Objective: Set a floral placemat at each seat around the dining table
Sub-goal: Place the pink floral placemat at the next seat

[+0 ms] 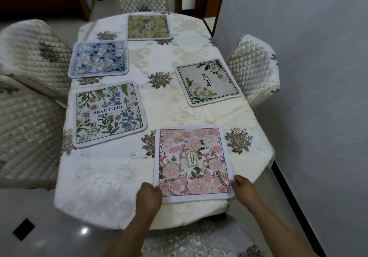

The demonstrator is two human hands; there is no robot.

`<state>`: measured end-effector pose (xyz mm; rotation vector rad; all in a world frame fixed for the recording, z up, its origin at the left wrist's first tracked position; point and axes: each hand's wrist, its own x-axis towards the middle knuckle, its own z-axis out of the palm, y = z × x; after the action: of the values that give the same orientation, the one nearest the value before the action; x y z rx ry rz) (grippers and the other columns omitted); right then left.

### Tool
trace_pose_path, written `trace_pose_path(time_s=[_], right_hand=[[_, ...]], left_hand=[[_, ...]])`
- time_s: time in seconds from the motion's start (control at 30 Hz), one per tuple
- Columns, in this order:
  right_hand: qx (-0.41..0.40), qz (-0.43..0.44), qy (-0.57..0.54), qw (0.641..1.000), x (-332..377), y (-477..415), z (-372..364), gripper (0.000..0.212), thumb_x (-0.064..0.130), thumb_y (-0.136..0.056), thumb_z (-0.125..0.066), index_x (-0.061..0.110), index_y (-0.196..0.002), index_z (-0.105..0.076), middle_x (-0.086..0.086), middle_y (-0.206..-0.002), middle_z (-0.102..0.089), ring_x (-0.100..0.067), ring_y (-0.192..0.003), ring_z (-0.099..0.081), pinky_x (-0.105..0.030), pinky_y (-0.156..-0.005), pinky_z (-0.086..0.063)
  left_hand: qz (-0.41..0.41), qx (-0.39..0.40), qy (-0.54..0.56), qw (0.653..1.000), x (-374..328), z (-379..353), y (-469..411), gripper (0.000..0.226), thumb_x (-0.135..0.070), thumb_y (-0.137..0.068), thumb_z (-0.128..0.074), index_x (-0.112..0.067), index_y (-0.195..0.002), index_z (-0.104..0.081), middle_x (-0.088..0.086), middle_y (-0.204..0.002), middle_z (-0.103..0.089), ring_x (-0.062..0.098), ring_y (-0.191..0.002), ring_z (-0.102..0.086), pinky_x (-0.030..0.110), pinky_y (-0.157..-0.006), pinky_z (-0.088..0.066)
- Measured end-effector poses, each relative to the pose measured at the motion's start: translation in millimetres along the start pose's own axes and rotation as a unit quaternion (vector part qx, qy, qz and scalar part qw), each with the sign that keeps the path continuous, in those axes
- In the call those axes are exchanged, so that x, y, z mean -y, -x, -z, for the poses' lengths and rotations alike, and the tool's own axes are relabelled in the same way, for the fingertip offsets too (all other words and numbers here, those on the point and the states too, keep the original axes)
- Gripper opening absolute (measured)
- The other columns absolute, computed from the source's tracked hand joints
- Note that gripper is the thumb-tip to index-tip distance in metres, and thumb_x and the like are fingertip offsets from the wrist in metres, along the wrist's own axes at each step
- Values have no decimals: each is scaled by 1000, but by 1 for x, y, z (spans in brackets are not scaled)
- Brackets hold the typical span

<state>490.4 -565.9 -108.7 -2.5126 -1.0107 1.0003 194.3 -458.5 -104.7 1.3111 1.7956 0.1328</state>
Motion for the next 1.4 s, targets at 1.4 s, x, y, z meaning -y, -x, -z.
trace_pose_path(time_s=[1.4], right_hand=[[6,111,197,974,19,26,-17,15,18,-94,-44,13,-107,-49,-9,-105,-66,-30,-97,-65,-35,-71,-48]], left_hand=[[6,-133,-114,984,53,-6,43,10,-11,-91,-52,-7,-86,-45,18,-93,-59,39,-88,-59,39,-71,-44]])
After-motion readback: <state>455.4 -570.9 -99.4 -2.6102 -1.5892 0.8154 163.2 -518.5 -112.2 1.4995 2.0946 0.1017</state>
